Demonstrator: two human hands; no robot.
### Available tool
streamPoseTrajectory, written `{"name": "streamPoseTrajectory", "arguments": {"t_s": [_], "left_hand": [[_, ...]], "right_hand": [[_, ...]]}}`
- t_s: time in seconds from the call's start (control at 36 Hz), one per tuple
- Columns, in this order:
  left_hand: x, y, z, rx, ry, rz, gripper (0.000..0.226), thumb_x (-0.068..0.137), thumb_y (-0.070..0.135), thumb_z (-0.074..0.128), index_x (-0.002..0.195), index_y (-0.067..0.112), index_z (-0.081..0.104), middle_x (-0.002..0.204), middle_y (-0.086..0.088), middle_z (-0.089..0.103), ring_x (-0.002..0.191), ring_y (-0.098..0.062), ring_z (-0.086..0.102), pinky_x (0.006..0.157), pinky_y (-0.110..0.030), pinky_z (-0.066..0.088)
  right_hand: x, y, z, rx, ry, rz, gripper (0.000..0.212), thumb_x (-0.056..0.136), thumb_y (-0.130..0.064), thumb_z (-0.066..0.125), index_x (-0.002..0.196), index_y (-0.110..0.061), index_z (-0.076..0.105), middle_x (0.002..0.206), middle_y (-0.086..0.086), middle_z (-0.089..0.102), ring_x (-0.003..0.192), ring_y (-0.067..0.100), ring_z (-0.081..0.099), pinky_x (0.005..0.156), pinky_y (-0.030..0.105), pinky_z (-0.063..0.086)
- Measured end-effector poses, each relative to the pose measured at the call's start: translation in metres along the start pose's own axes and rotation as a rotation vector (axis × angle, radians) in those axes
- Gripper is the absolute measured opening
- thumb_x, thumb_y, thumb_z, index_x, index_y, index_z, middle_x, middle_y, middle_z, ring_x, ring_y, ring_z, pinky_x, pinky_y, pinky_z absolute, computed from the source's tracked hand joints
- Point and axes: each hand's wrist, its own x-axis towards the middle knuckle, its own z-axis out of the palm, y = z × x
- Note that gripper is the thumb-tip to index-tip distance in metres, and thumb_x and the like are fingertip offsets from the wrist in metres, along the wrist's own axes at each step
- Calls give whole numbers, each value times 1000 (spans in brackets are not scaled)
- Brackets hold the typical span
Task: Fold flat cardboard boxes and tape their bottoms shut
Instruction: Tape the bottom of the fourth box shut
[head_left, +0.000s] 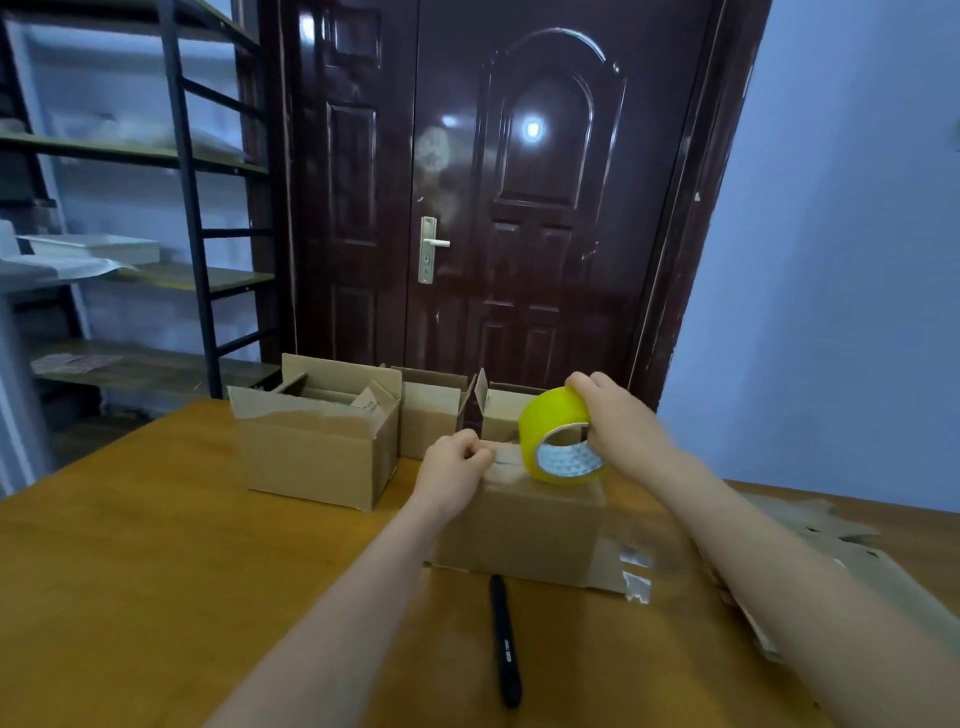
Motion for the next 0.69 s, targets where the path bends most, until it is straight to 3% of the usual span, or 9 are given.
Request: {"name": "streamPoseTrajectory", "arguments": {"t_s": [0.08,0.17,0.19,0.31,0.42,0.53,0.69], "left_hand": [[1,0,-4,-60,22,-31,27,93,25,54,69,16,46,82,-7,57,75,-18,51,66,-26,41],[2,2,-2,-32,5,-24,25,92,26,54,71,15,49,78,-7,54,74,-17,50,64,-25,41],[2,3,0,-31,9,-25,24,92,25,54,71,15,49,79,-9,56,74,-17,51,64,-25,41],[0,4,3,-70,85,-19,22,93,21,47,78,7,56,88,-10,62,77,-17,51,65,-27,40],[1,2,1,-17,160,3,25,97,22,39,82,8,54,88,-8,63,79,-19,56,69,-33,45],[2,0,4,75,214,35,25,99,22,35,81,12,49,85,-2,63,81,-19,58,72,-34,47],[9,-2,10,79,347,28,23,100,21,33,87,11,49,85,-7,63,77,-16,58,58,-20,38]], "right_hand": [[-5,18,-17,-463,34,-149,45,75,3,60,117,-11,49,105,13,51,92,32,53,64,35,35],[-13,43,-22,-687,11,-156,53,34,-3,86,83,-8,66,72,14,57,64,31,57,51,33,40],[-15,47,-22,-702,-15,-113,51,34,-4,86,80,-9,64,70,11,57,63,30,57,51,32,37],[-20,56,-17,-498,118,-102,45,35,6,75,75,-10,61,62,4,51,54,27,55,51,30,33],[-24,71,-9,-187,208,43,46,59,11,65,98,-14,67,88,5,62,81,31,60,73,36,38],[-23,76,-6,269,242,300,46,76,13,50,109,-15,66,105,9,61,98,31,55,72,28,34],[-26,65,-8,209,207,195,44,79,13,49,114,-11,61,103,7,55,89,23,51,65,27,34]]}}
